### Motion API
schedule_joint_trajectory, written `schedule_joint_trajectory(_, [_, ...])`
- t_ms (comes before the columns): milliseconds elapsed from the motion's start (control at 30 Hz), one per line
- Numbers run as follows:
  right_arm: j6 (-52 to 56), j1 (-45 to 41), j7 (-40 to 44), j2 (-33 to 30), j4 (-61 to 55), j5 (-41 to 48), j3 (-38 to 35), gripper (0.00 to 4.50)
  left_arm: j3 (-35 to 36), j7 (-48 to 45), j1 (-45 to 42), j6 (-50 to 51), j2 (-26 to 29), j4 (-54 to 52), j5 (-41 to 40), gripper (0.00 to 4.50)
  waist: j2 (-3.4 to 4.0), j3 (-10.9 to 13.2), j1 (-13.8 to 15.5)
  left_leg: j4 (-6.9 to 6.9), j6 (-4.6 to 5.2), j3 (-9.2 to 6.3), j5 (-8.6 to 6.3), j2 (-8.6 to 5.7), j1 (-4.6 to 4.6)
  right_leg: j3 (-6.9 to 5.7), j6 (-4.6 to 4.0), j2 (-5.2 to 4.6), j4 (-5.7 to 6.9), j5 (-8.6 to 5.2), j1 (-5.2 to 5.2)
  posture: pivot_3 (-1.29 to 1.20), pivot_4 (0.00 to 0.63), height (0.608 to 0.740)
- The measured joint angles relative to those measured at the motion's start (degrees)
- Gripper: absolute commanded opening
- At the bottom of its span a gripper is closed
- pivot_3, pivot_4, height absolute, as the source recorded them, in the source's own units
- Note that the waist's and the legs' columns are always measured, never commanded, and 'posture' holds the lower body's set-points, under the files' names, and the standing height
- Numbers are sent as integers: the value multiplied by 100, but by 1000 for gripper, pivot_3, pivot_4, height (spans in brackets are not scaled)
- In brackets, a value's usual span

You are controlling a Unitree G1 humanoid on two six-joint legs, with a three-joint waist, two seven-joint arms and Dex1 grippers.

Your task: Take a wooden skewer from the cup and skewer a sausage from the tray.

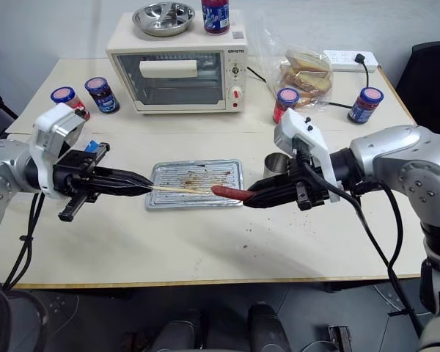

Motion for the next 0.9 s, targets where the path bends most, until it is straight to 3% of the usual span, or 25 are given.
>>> schedule_joint_trajectory(900, [315,-56,-406,173,119,628,-280,386,-2,-12,-104,13,-90,68,6,0,0,0,-2,1,0,0,0,0,0,0,0,0,1,0,0,0,150,740])
